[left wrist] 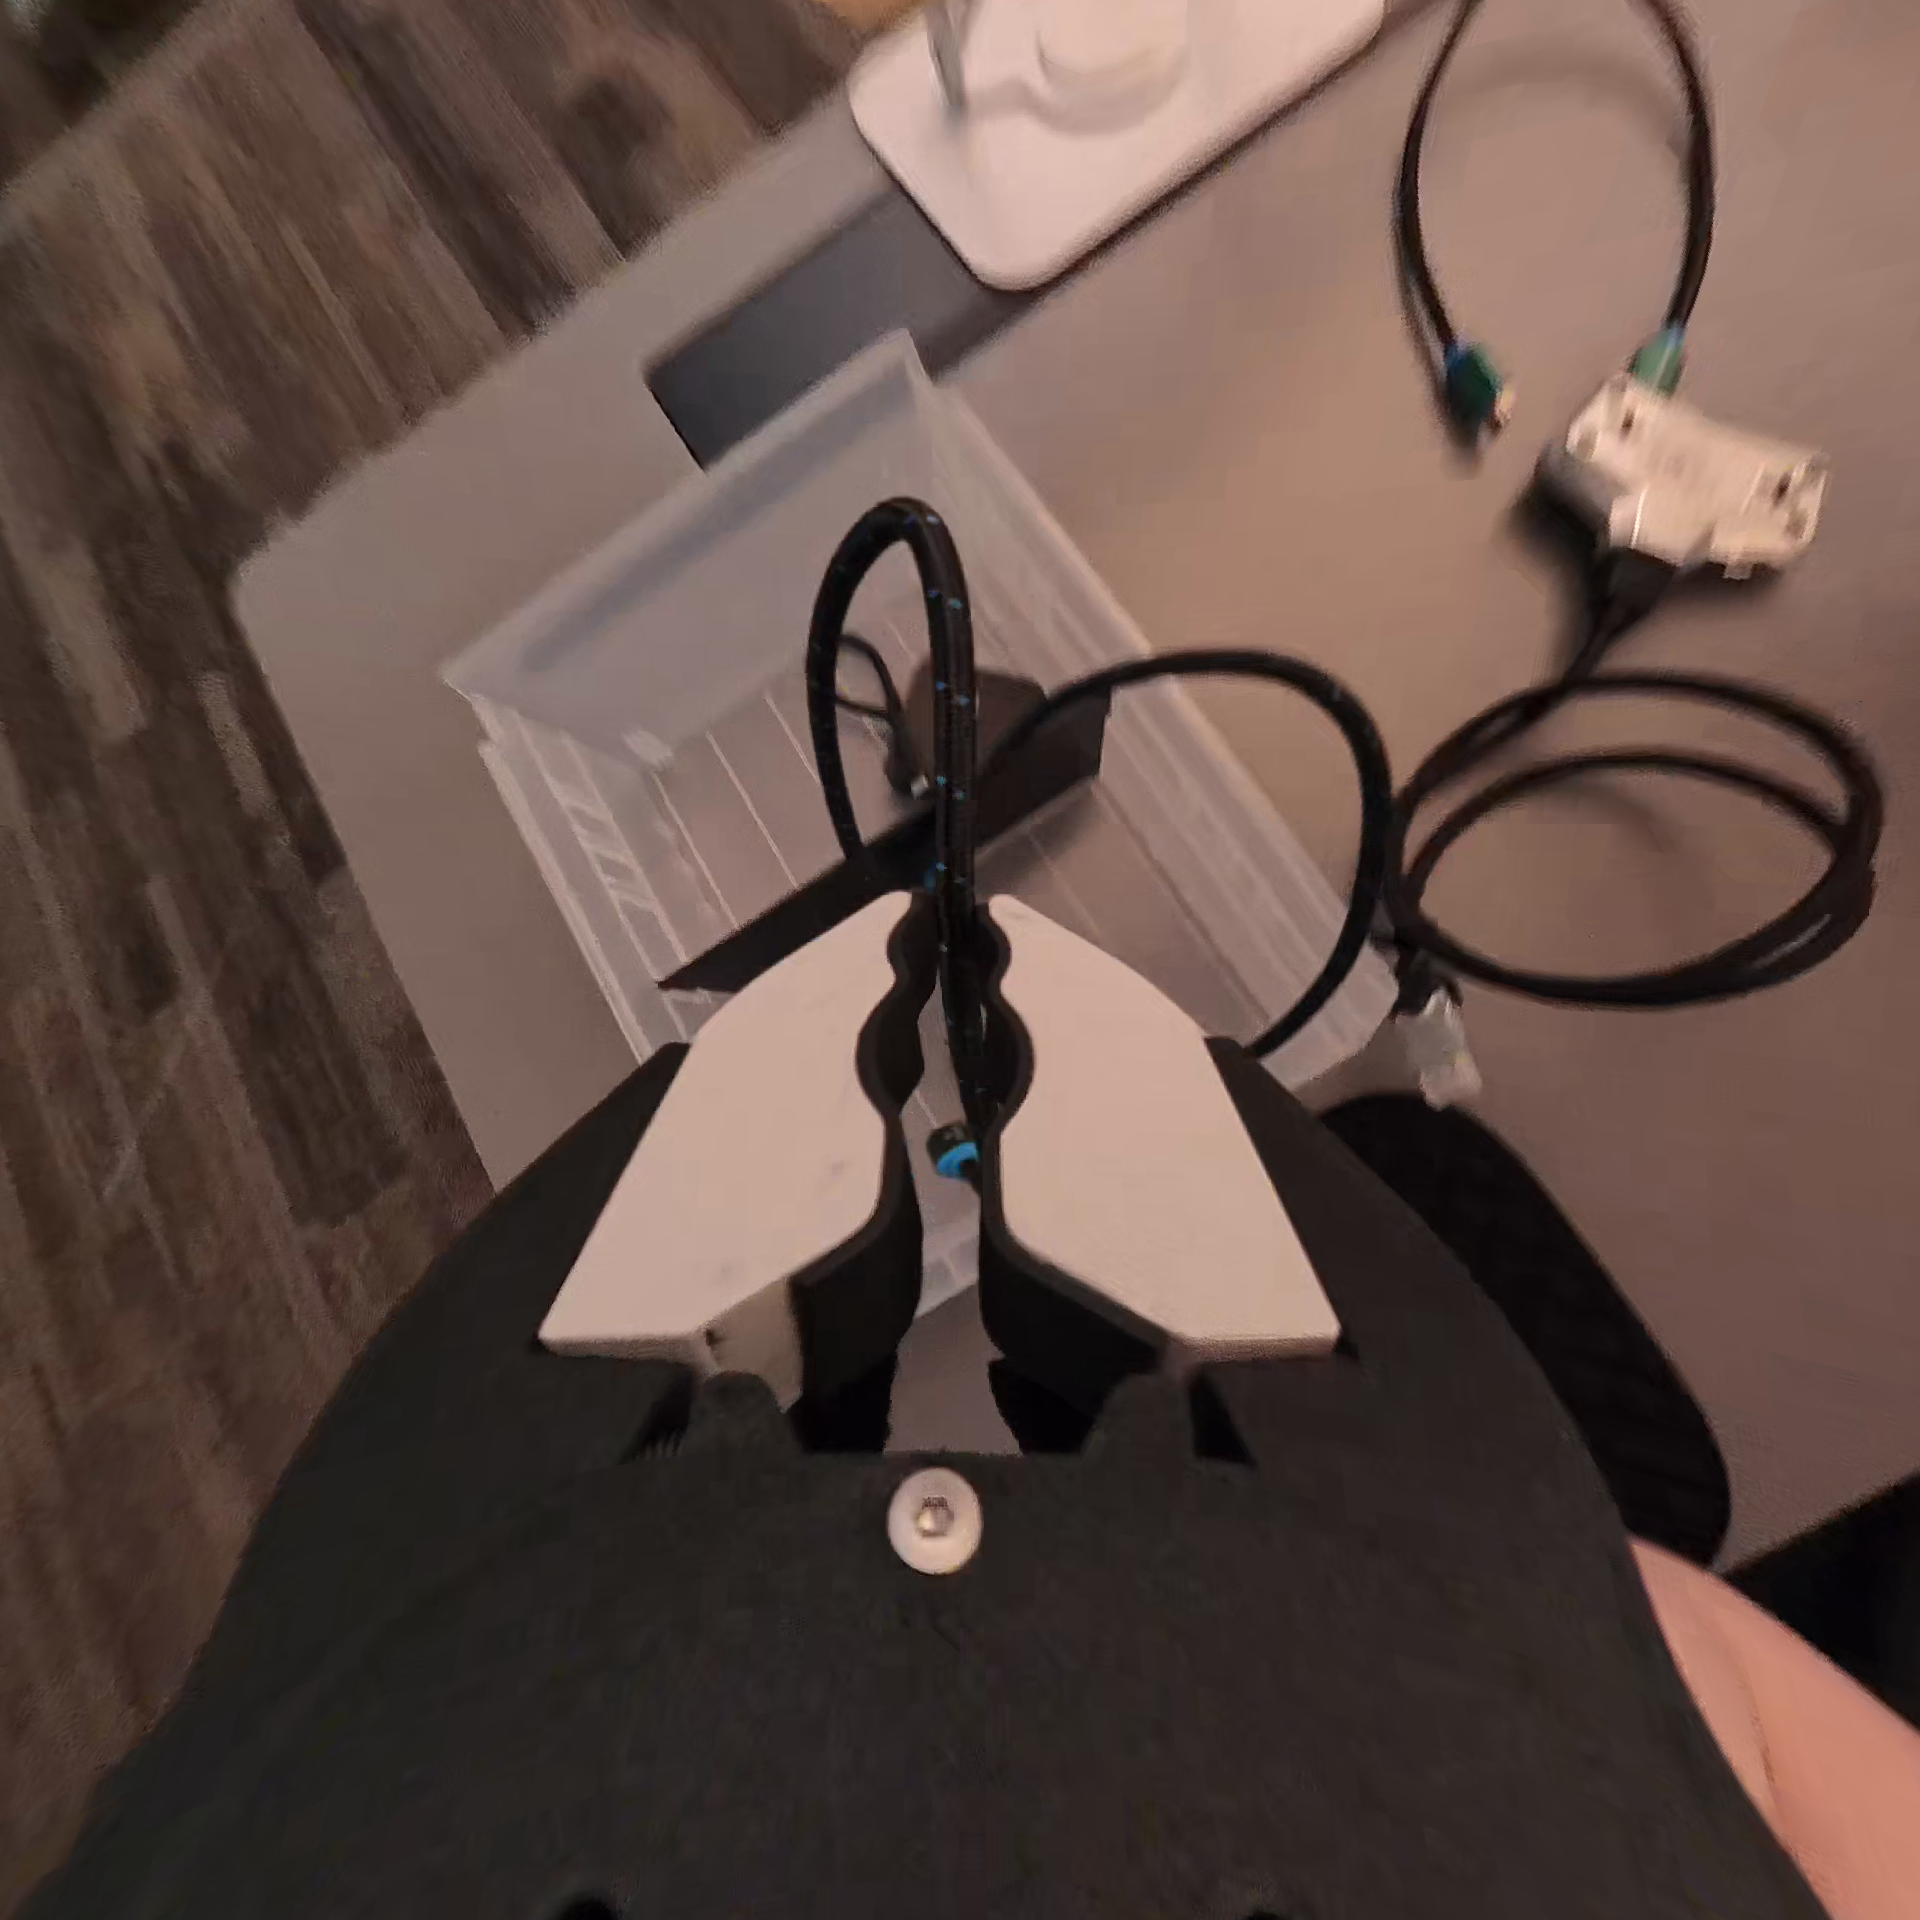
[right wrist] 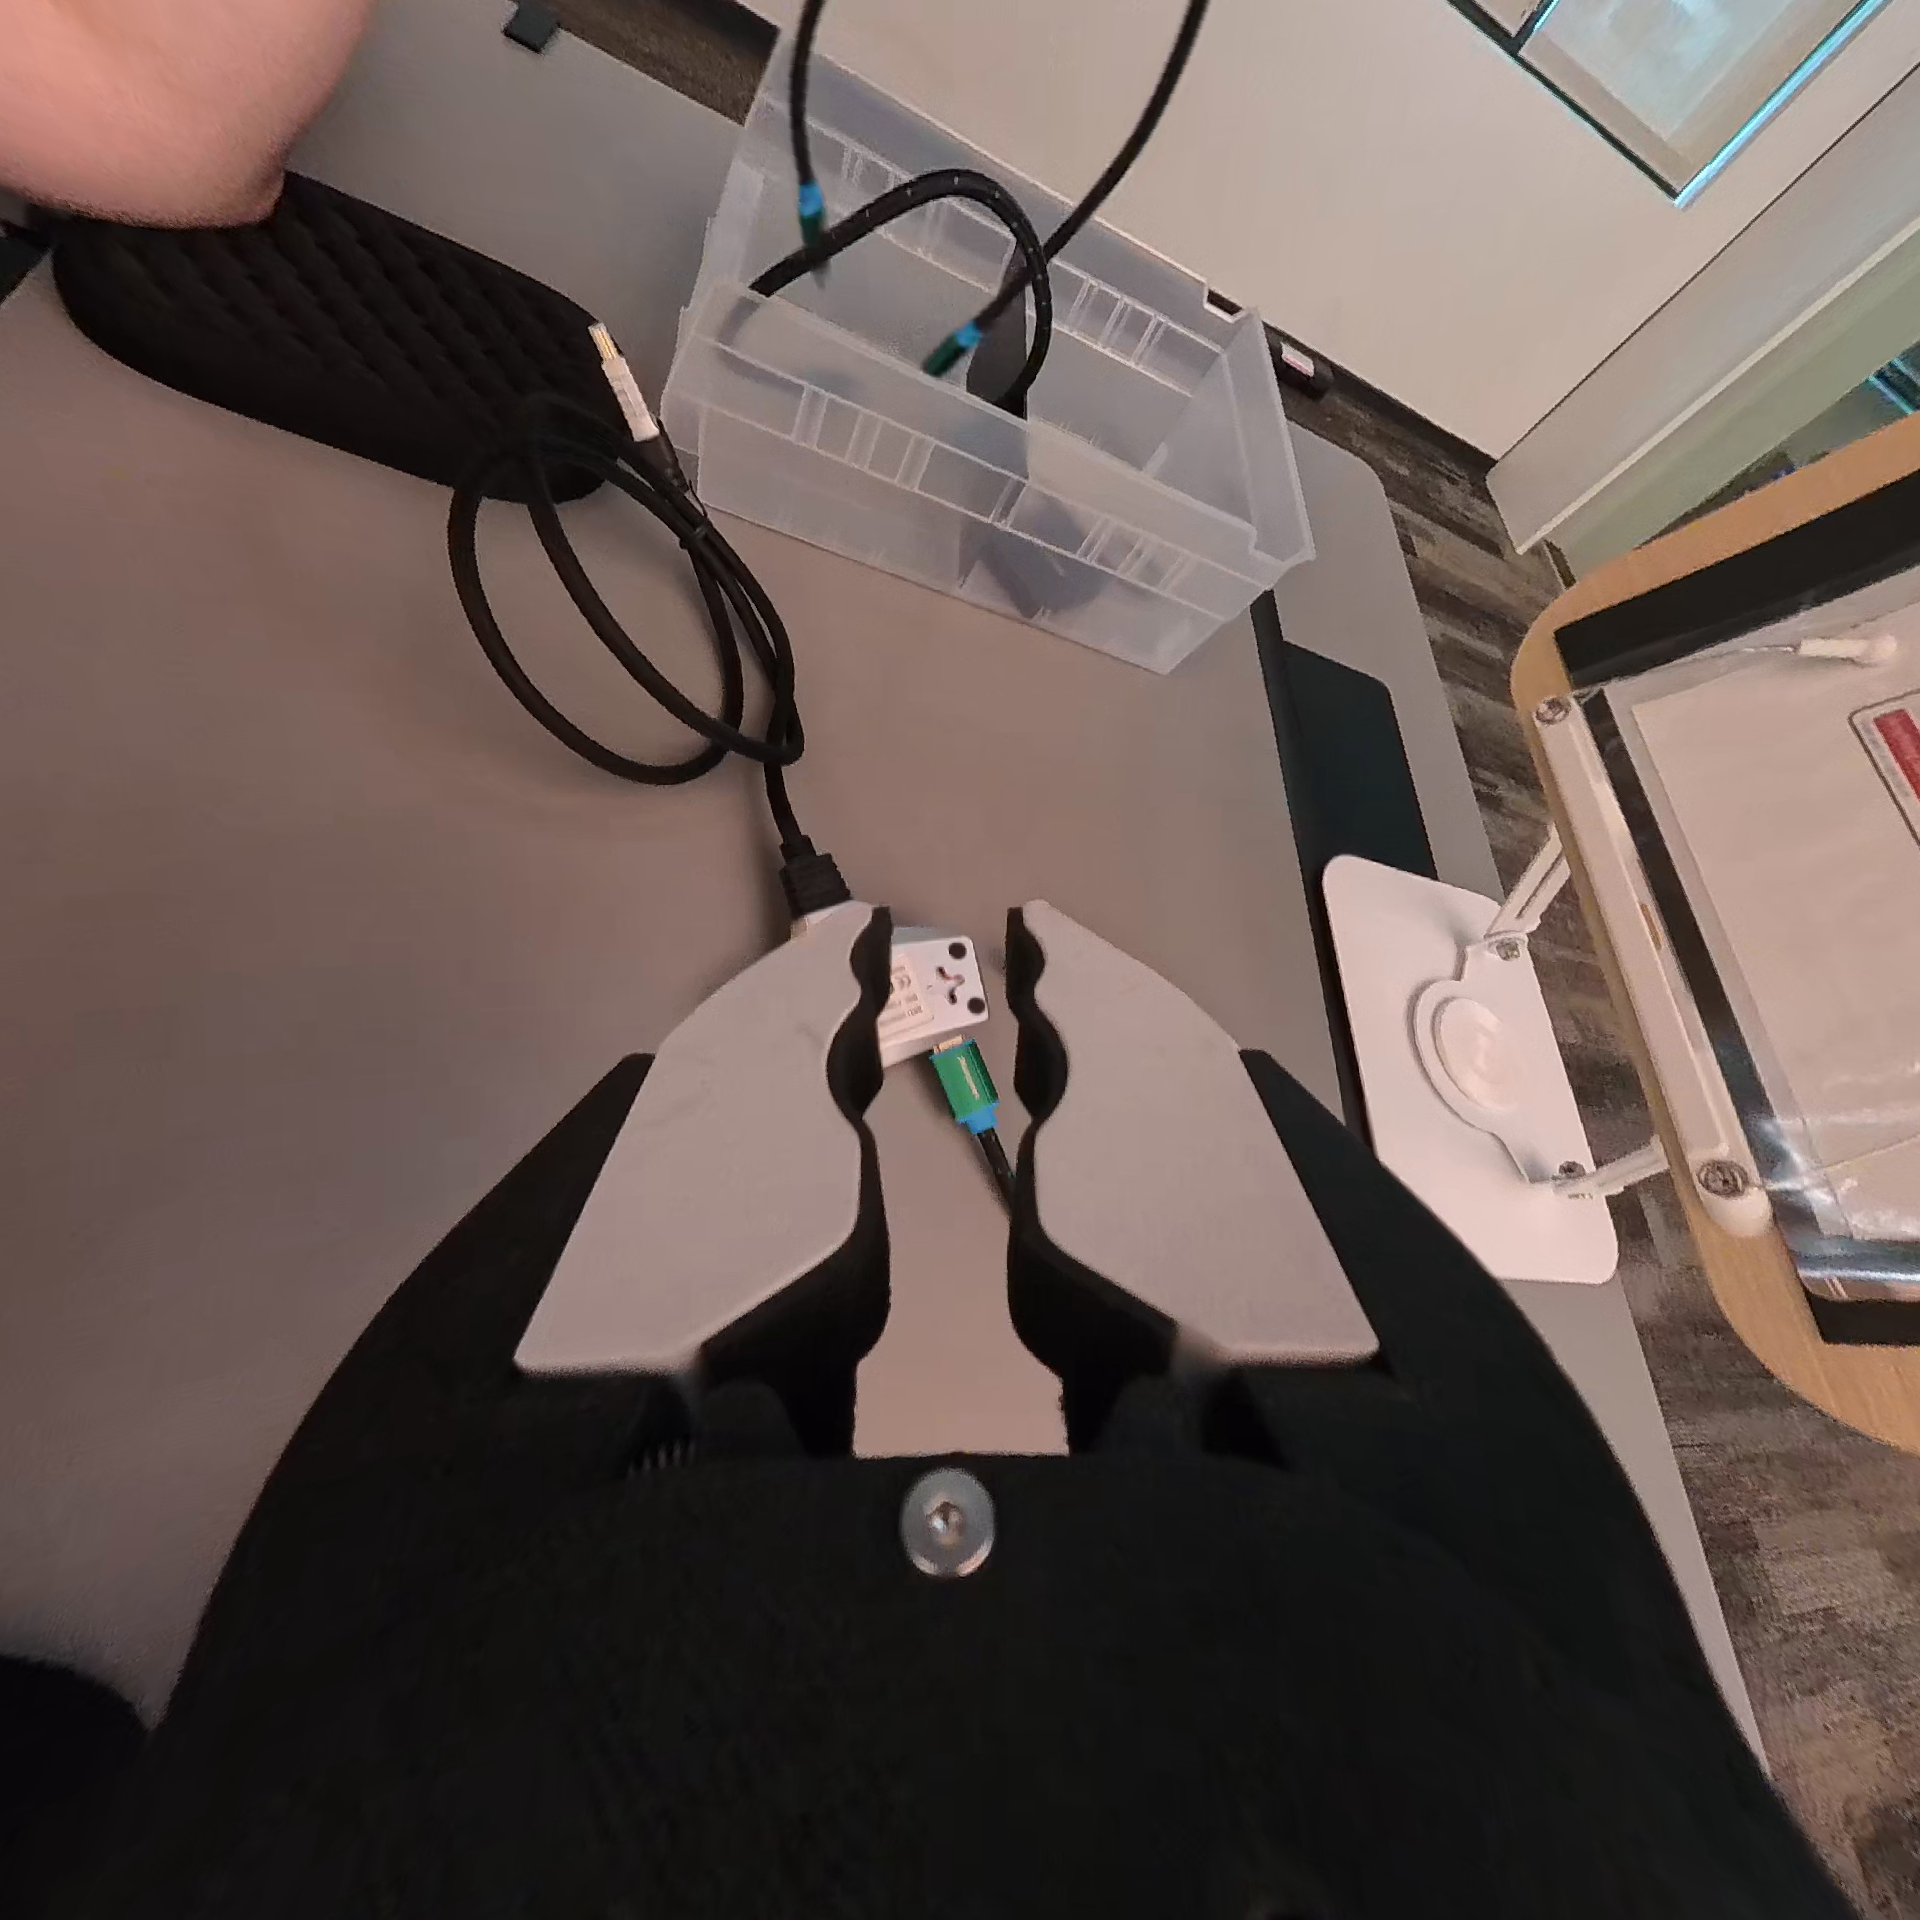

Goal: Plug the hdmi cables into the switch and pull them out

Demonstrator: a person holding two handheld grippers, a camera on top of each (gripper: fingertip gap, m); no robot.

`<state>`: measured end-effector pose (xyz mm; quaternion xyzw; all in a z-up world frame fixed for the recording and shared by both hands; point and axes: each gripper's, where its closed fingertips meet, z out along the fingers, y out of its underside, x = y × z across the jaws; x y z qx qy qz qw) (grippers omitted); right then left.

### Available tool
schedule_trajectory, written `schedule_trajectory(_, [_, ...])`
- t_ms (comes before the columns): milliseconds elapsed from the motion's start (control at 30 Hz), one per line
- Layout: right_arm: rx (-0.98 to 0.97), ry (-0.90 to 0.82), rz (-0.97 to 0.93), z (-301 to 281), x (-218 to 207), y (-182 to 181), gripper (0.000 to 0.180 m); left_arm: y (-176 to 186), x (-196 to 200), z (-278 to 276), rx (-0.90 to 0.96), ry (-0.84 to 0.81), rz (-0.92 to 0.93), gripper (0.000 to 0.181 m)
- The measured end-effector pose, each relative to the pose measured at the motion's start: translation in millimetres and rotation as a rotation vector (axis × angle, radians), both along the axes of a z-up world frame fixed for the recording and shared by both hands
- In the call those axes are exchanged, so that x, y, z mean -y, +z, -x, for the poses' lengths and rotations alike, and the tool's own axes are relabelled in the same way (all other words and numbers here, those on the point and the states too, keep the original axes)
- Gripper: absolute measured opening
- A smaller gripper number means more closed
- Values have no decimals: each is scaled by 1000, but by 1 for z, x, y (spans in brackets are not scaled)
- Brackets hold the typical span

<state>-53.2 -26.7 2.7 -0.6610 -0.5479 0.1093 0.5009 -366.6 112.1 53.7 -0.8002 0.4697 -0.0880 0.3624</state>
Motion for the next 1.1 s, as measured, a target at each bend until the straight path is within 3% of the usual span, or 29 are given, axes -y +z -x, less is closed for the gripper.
schedule_trajectory(167, [-23, 64, -36, 29, 2, 7, 22, 51, 28, -13, 186, -8, -121, 6])
schedule_trajectory(500, [-70, 157, -10, 76, 3, 2, 22, 107, 130, -70, 396, -384, -236, 6])
schedule_trajectory(667, [-246, 207, 18, 82, 9, 21, 28, 106, 169, -105, 421, -592, -191, 6])
schedule_trajectory(833, [-292, 250, 46, 80, 15, 21, 35, 93, 199, -148, 462, -814, -28, 6])
schedule_trajectory(967, [-380, 341, 76, 78, 29, 31, 40, 74, 200, -175, 451, -871, 92, 6])
schedule_trajectory(1100, [-334, 332, 86, 76, 30, 23, 41, 62, 196, -191, 444, -886, 152, 6])
